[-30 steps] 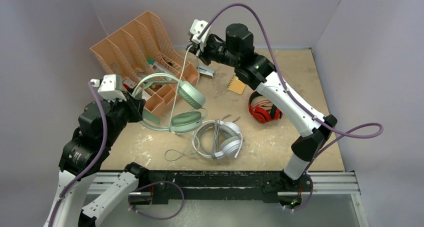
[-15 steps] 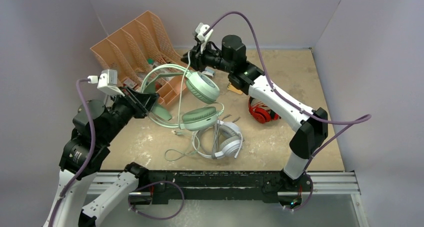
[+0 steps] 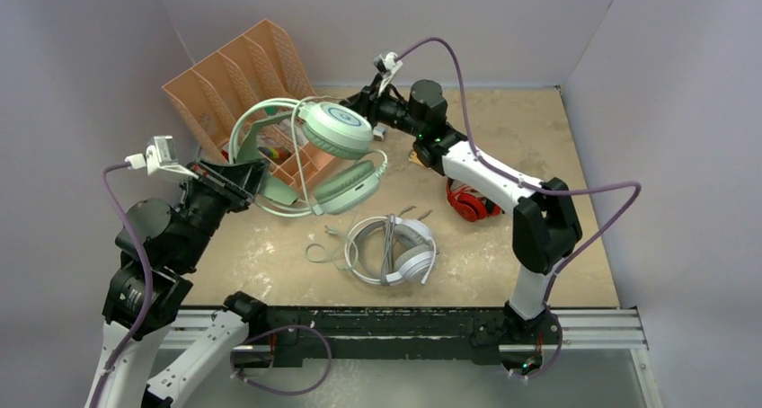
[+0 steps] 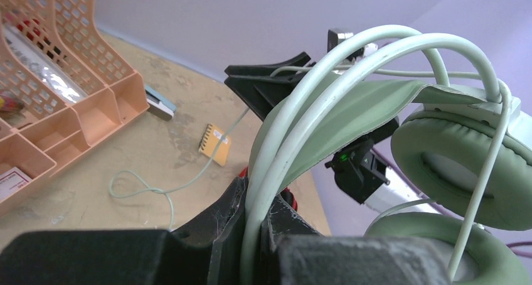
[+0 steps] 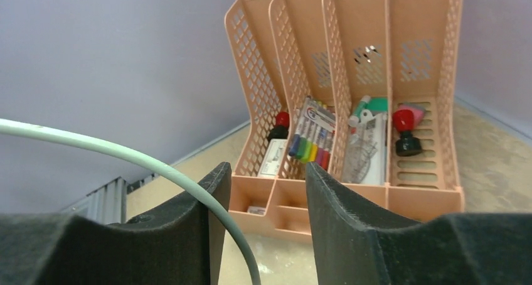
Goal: Wrap the headphones
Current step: Wrap the headphones cable around the headphones.
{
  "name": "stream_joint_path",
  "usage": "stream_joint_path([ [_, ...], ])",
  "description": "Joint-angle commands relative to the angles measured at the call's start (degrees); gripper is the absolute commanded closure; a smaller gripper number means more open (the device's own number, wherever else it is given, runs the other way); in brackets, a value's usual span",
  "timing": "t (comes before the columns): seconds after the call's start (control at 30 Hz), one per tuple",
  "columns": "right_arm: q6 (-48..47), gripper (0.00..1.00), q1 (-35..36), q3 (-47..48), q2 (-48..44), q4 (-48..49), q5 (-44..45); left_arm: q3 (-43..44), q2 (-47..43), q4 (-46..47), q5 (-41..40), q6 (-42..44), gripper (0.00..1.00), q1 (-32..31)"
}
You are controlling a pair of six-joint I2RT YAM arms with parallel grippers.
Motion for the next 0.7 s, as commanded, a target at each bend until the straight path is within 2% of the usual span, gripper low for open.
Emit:
stream_joint_path([
  [0.0,9.7,0.5,0.5,-1.1,3.8,13.7,-4.0,4.4,1.5,9.0,-7.1,-4.7,1.0,0.2],
  [0.17,12.5,0.49,1.3,-1.7,8.1,18.3,-3.8,9.2,7.9,8.2,-9.6,-7.1,1.0,0.2],
  [0.37,14.7,0.51,3.9,-6.0,11.3,25.7,-1.7,14.3,14.3,12.6,-11.6,-7.0,1.0,0.2],
  [0.53,11.8,0.53,8.5,-8.7,11.9,28.1,2.4,21.1,20.6,10.1,-16.6,-8.2,1.0,0.2],
  [0.67,10.1,0.57,10.8,-10.3,12.4,29.2,7.0,25.8,24.4,10.4,-17.4,-7.1,1.0,0.2],
])
